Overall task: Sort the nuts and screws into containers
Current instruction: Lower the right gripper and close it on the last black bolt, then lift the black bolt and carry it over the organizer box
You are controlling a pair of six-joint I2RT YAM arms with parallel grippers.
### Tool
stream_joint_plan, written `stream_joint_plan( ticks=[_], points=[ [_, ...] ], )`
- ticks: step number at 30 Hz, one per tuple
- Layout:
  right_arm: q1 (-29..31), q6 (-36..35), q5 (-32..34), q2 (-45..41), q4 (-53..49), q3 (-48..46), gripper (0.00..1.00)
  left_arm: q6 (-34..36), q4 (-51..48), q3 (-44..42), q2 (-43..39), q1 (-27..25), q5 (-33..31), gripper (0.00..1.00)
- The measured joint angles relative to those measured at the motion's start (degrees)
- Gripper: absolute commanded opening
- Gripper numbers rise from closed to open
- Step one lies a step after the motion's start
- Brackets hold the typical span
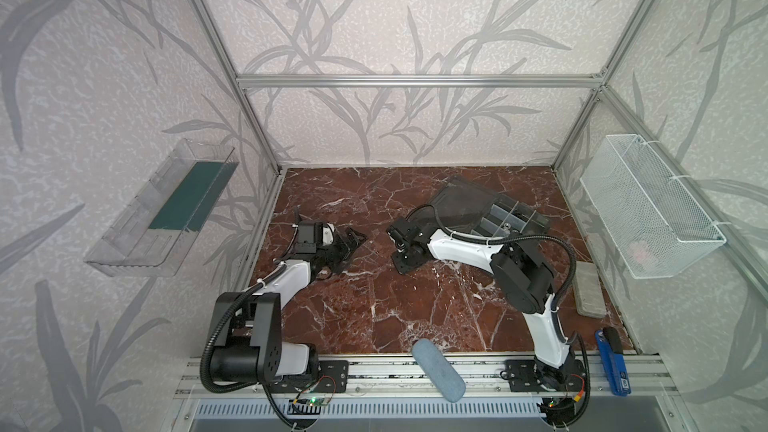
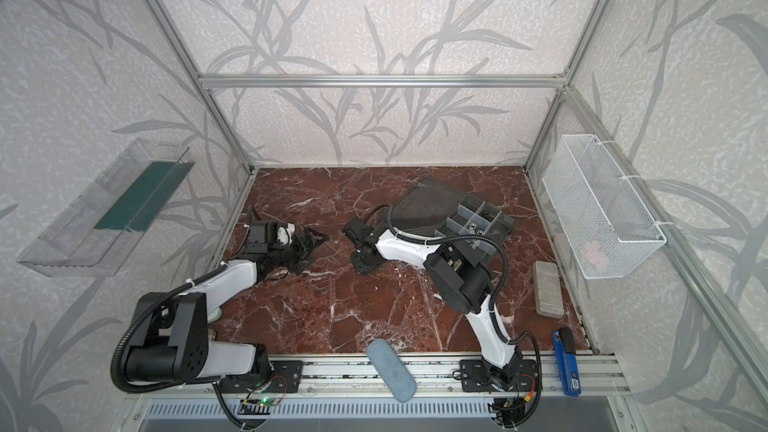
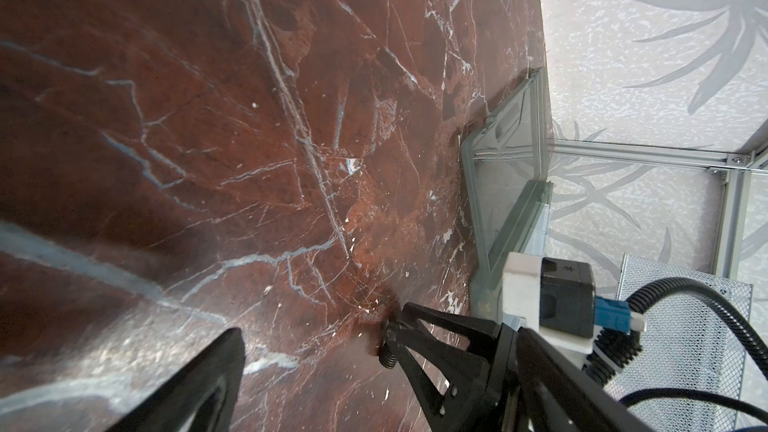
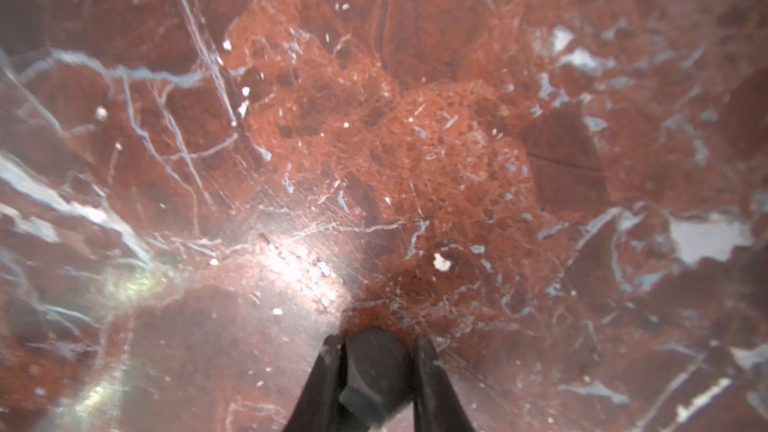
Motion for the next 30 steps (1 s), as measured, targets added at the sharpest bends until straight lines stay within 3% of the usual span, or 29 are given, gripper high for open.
stream_joint_plan(
  ticks=[5, 8, 17, 22, 30],
  points=[
    [0.0, -0.22, 0.04, -0.94, 1.77, -1.66, 0.01, 0.0, -0.07, -0.28, 0.0, 0.04, 0.02, 1.0],
    [-0.04, -0.79, 0.48, -3.23, 3.61, -5.09, 0.0, 0.0, -0.04, -0.28, -0.02, 0.17, 0.17, 0.99],
    [-4.72, -1.44, 6.43, -20.22, 4.11, -16.37, 0.0, 0.0, 0.02, -0.28, -0.02, 0.33, 0.42, 0.99],
    [-13.18, -1.84, 12.7, -32.3, 1.55, -21.77, 0.0, 0.0, 0.04, -0.28, -0.02, 0.33, 0.74, 0.99],
    [-33.75, -2.54, 16.98, -45.18, -1.75, -34.88, 0.0, -0.02, 0.07, -0.28, -0.02, 0.33, 1.01, 0.99]
  ],
)
